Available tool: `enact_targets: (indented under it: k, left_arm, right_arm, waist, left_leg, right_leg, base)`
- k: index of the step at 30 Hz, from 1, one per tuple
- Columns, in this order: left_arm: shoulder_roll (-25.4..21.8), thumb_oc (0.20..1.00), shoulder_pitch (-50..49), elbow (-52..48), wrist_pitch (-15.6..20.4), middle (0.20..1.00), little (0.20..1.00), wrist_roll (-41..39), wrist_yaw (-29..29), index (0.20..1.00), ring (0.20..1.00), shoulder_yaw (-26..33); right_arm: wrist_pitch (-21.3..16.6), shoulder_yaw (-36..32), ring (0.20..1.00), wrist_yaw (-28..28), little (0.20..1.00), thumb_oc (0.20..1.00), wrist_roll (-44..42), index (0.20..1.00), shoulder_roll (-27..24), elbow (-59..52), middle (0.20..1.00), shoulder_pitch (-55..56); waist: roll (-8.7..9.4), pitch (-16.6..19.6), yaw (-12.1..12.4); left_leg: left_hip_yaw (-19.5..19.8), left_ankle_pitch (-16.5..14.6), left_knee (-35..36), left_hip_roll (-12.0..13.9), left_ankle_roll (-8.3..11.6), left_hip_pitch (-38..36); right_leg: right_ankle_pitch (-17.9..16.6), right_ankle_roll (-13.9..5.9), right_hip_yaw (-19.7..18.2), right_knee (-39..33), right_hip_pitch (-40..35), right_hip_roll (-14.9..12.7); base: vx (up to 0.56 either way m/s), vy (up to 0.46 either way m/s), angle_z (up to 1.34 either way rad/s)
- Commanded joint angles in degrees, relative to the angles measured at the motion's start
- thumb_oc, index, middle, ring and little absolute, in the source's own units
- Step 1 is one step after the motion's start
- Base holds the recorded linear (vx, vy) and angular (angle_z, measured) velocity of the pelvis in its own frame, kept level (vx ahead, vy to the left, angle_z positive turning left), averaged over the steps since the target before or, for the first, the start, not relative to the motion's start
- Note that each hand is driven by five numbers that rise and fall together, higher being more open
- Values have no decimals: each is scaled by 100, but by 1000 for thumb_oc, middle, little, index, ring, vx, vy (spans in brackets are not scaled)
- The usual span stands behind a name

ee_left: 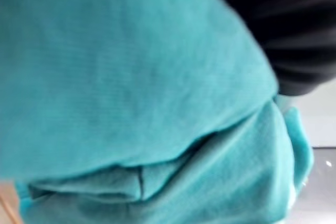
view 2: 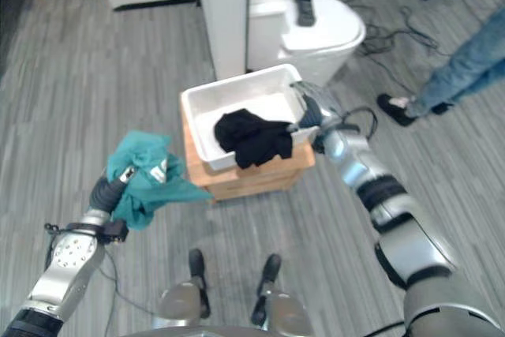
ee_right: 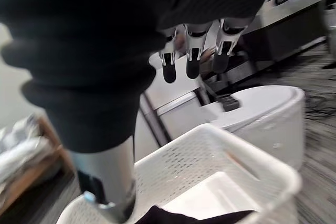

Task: Tidy up the quilt and then pick up the clothes from the bed and put them into the laundry hamper.

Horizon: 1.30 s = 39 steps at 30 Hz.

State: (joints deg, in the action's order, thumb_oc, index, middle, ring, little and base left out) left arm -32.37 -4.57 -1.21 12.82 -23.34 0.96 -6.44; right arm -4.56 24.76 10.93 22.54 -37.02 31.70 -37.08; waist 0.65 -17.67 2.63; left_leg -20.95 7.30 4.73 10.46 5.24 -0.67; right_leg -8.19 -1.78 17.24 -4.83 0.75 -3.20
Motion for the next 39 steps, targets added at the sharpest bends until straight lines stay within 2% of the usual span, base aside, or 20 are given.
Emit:
enact_targets:
  k: [1,4,6,7,8,9,10,11,14,18,19,20,21,24,30,32,35,36,38,39]
  left_arm:
    - [-87,200,338,-344,470,200,200,669,-202,200,200,238]
    - [-171,200,740,-364,470,200,200,1519,-555,200,200,305]
    - [-159,200,870,-288,457,200,200,1615,-626,200,200,256]
    - [-127,200,1311,100,317,200,200,1821,-853,200,200,194]
    - [-181,200,1545,337,271,200,200,2010,-944,200,200,102]
    - [-181,200,1554,345,274,200,200,2010,-945,200,200,88]
    - [-276,200,2123,869,97,200,200,2282,-1180,200,200,-79]
    - [-338,200,2524,1206,20,200,200,2457,-1338,200,200,-224]
    - [-471,200,3206,1840,-109,200,200,2750,-1545,200,200,-506]
    - [-808,200,4607,3650,-347,200,200,3239,-2308,200,200,-1007]
    - [-811,200,4657,3702,-325,200,200,3239,-2326,200,200,-1043]
    - [-857,536,4777,3975,-397,536,536,3327,-2414,536,536,-1105]
    - [-889,1000,4951,4224,-438,1000,1000,3386,-2526,1000,1000,-1215]
    - [-1128,1000,4949,4364,-437,1000,1000,3556,-2570,1000,1000,-1261]
    - [-1640,1000,4066,3543,-268,1000,1000,3825,-2527,1000,1000,-853]
    - [-1649,1000,3848,3393,-264,1000,1000,3752,-2501,1000,1000,-678]
    - [-1484,1000,3131,3003,-251,1000,1000,3144,-2117,1000,1000,-148]
    - [-1216,1000,2448,2862,-245,1000,1000,2409,-1658,1000,1000,161]
    - [-1132,1000,2005,2885,-249,1000,1000,2253,-1418,1000,1000,299]
    - [-787,1000,1441,3079,-270,1000,1000,2122,-1245,1000,1000,387]
  right_arm:
    - [-70,-365,1000,145,1000,1000,155,1000,-491,-434,1000,977]
    - [-110,-1205,1000,125,1000,1000,177,1000,-490,-712,1000,2366]
    - [-107,-1360,1000,97,1000,1000,183,1000,-458,-730,1000,2723]
    - [-91,-1400,1000,19,1000,1000,167,1000,-329,-502,1000,3250]
    - [-78,-1423,1000,-39,1000,1000,214,1000,-307,-474,1000,3467]
    - [-76,-1433,1000,-41,1000,1000,215,1000,-305,-472,1000,3473]
    - [-40,-1336,1000,-150,1000,1000,208,1000,-269,-269,1000,3809]
    - [-24,-1226,1000,-178,1000,1000,189,1000,-210,-37,1000,3873]
    - [-6,-1017,1000,-169,1000,1000,163,1000,-76,490,1000,3852]
    - [-10,-552,1000,0,1000,1000,-39,1000,210,1399,1000,3794]
    - [-24,-547,1000,16,1000,1000,-41,1000,236,1432,1000,3769]
    - [-27,-439,1000,56,1000,1000,-63,1000,304,1617,1000,3757]
    - [-50,-337,1000,119,1000,1000,-113,1000,381,1812,1000,3681]
    - [-123,-180,1000,182,1000,1000,-165,1000,513,2029,1000,3587]
    - [-247,-107,1000,80,1000,1000,-180,1000,579,1812,1000,3675]
    - [-238,-101,1000,65,1000,1000,-183,1000,600,1807,1000,3687]
    - [-167,-172,1000,-32,1000,1000,-241,1000,724,1857,1000,3639]
    - [-67,-274,1000,-171,1000,1000,-443,1000,849,1891,1000,3549]
    - [-42,-266,1000,-244,1000,1000,-549,1000,928,1986,1000,3485]
    - [16,-336,1000,-317,1000,1000,-636,1000,1086,2127,1000,3340]
  waist:
    - [-43,560,-441]
    - [17,666,-768]
    - [27,694,-809]
    - [54,731,-1044]
    - [85,712,-1091]
    - [69,741,-1077]
    - [106,729,-1295]
    - [113,710,-1378]
    - [132,676,-1458]
    - [151,560,-1633]
    - [164,565,-1626]
    - [143,545,-1639]
    - [139,527,-1641]
    - [103,485,-1592]
    - [-67,525,-1384]
    - [-92,541,-1363]
    - [-172,623,-1233]
    - [-209,680,-1117]
    - [-233,723,-1108]
    - [-239,796,-1037]
  left_leg:
    - [-153,-58,27,776,653,-304]
    - [-367,-145,27,767,647,-484]
    - [-432,-170,27,766,645,-530]
    - [-457,-322,27,779,706,-619]
    - [-573,-215,27,789,665,-561]
    - [-489,-331,27,782,713,-605]
    - [-558,-327,27,787,741,-535]
    - [-586,-328,27,794,754,-462]
    - [-602,-290,27,801,777,-238]
    - [-678,-118,27,825,855,272]
    - [-678,-113,27,825,855,292]
    - [-689,-93,27,835,865,318]
    - [-692,-69,27,842,875,349]
    - [-717,-32,27,869,905,318]
    - [-717,-77,27,833,908,-186]
    - [-686,-100,27,809,895,-275]
    - [-582,-186,27,710,841,-463]
    - [-514,-227,27,646,792,-563]
    - [-491,-253,27,619,769,-614]
    - [-471,-307,27,566,721,-698]
  right_leg:
    - [825,-616,-155,-17,-125,-361]
    - [794,-660,-283,-17,-122,-366]
    - [788,-672,-319,-17,-109,-364]
    - [846,-744,-433,-17,-103,-361]
    - [743,-715,-410,-17,-22,-351]
    - [831,-760,-456,-17,-61,-357]
    - [757,-805,-521,-17,111,-339]
    - [722,-831,-550,-17,234,-336]
    - [631,-857,-590,-17,537,-321]
    - [450,-901,-659,-17,1149,-281]
    - [446,-899,-660,-17,1169,-280]
    - [428,-904,-664,-17,1207,-289]
    - [423,-900,-661,-17,1233,-285]
    - [464,-882,-661,-17,1191,-277]
    - [654,-799,-594,-17,587,-306]
    - [676,-787,-569,-17,475,-320]
    - [729,-764,-516,-17,195,-377]
    - [733,-747,-490,-17,66,-409]
    - [731,-746,-484,-17,5,-425]
    - [723,-740,-475,-17,-86,-463]
  base:
    - [53,26,-45]
    - [66,19,-32]
    - [82,5,-45]
    - [37,-23,-63]
    - [110,1,-32]
    - [-5,-43,-49]
    - [30,-26,-19]
    - [-72,-58,-19]
    - [-78,-40,-15]
    - [-75,-48,-16]
    - [-29,-36,-24]
    - [-16,-19,-22]
    - [-10,-31,-15]
    - [-3,-10,-2]
    - [30,3,-2]
    - [27,7,6]
    - [16,17,26]
    - [11,49,25]
    - [12,55,21]
    - [26,64,23]
